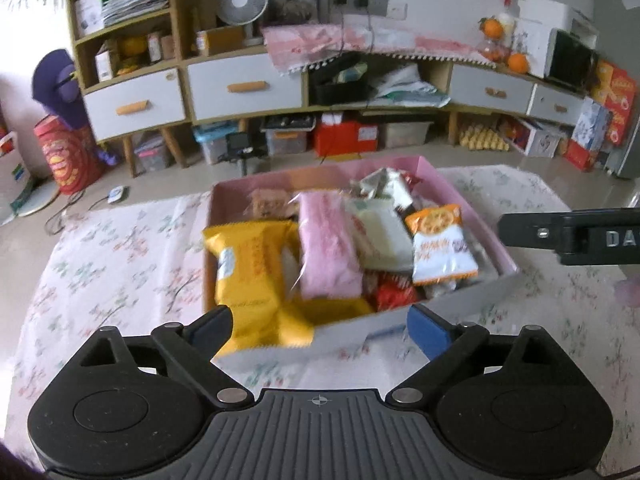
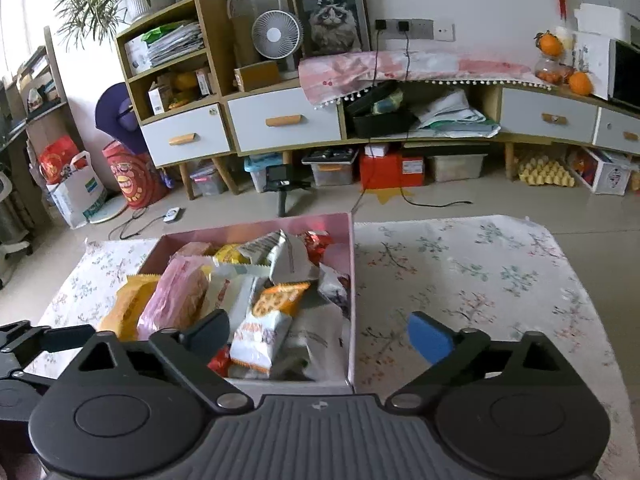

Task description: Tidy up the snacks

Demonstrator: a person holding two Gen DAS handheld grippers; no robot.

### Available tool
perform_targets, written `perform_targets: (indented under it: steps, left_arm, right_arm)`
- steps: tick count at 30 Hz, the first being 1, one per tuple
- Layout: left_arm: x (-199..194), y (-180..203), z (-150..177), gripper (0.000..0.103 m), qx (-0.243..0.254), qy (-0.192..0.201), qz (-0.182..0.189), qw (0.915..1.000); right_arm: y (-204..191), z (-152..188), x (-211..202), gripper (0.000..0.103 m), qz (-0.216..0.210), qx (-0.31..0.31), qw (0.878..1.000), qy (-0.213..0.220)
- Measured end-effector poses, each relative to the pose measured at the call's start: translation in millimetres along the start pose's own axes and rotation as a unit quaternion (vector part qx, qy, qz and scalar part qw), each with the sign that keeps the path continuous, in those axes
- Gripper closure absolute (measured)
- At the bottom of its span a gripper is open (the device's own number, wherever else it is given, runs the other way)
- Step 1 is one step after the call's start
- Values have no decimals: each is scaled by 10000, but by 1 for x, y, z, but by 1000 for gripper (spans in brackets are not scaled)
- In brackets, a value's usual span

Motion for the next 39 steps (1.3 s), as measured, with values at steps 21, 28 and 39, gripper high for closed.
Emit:
perform_targets:
  steps: [21,28,39]
  left_arm:
    - [-77,-8,60,0,-697,-496,-657,9942]
    - [-75,-8,57,0,-704,-398,-712,9942]
    - [-61,-20,63,0,-835,-613,-797,9914]
  right_arm:
    - [-32,53,-77,21,424,154,9971,-610]
    - [-34,53,-75,21,499,9,9976,-473]
    - [-40,56,-62,21,564,-347,9964,-522]
Point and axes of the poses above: each gripper's, at about its wrist camera, not at the fingertips, and x roughly the way its jaws point, y to its right, z to its underside, the point moved 6 cm from there along x, roughly the way its jaws point, and after that the axes turned 1 degree about -z, right-handed, at the moved point
